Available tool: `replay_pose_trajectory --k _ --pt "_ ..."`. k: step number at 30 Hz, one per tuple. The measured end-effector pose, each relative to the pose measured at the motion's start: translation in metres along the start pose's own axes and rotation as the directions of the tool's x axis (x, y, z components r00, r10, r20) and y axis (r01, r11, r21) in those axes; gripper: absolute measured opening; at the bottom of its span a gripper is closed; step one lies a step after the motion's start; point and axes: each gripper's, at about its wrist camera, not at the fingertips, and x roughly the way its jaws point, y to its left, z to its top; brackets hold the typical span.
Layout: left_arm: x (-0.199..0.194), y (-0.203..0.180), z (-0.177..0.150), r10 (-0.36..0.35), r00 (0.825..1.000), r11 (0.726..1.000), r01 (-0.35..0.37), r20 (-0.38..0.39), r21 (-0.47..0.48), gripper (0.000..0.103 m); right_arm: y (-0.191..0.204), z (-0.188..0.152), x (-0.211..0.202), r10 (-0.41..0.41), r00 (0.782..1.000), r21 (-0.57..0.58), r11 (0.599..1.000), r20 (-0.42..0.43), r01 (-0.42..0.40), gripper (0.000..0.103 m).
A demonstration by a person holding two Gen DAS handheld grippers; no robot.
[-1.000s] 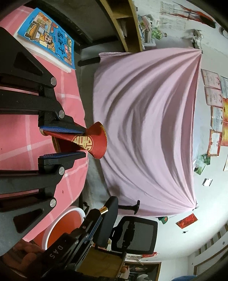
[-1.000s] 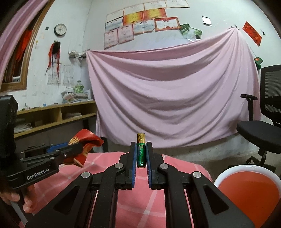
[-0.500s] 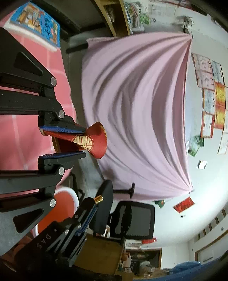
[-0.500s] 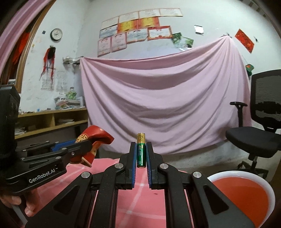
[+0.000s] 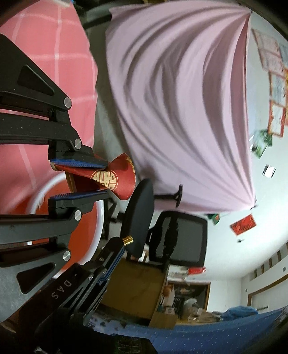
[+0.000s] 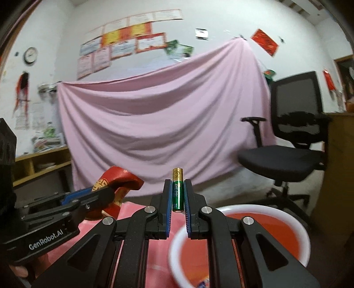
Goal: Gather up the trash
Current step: 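Lift the cup and battery with both tools and carry them over the bucket, then open both tools to drop the cup and battery into the bucket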
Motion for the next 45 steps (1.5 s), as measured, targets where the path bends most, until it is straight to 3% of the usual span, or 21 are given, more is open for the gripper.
replay_pose_trajectory --k 7,13,28,33,36,45 --pt "0.039 -0.033 0.0 -0.087 0.995 0.996 0.086 -0.057 -0.025 0.017 -0.038 -0.011 0.002 -0.097 0.993 0.019 0.995 -0.073 0.099 0.008" --pt "0.058 -0.042 -0.006 -0.101 0.984 0.995 0.104 -0.147 0.008 0.017 -0.062 -0.02 0.006 -0.142 0.98 0.04 0.988 -0.138 0.149 0.008" --pt "0.072 -0.034 -0.013 -0.127 0.951 0.992 0.114 -0.282 -0.06 0.019 -0.069 -0.037 0.022 -0.119 0.947 0.08 0.986 -0.298 0.149 0.009" --pt "0.07 -0.032 -0.011 -0.117 0.95 0.993 0.102 -0.291 -0.068 0.02 -0.069 -0.038 0.023 -0.124 0.942 0.075 0.985 -0.311 0.154 0.009" --pt "0.068 -0.031 -0.011 -0.105 0.952 0.994 0.09 -0.288 -0.065 0.029 -0.071 -0.038 0.024 -0.124 0.941 0.084 0.984 -0.315 0.158 0.009" --pt "0.05 -0.023 -0.01 -0.059 0.961 0.997 0.044 -0.271 -0.06 0.029 -0.066 -0.031 0.016 -0.116 0.95 0.082 0.986 -0.289 0.146 0.01"
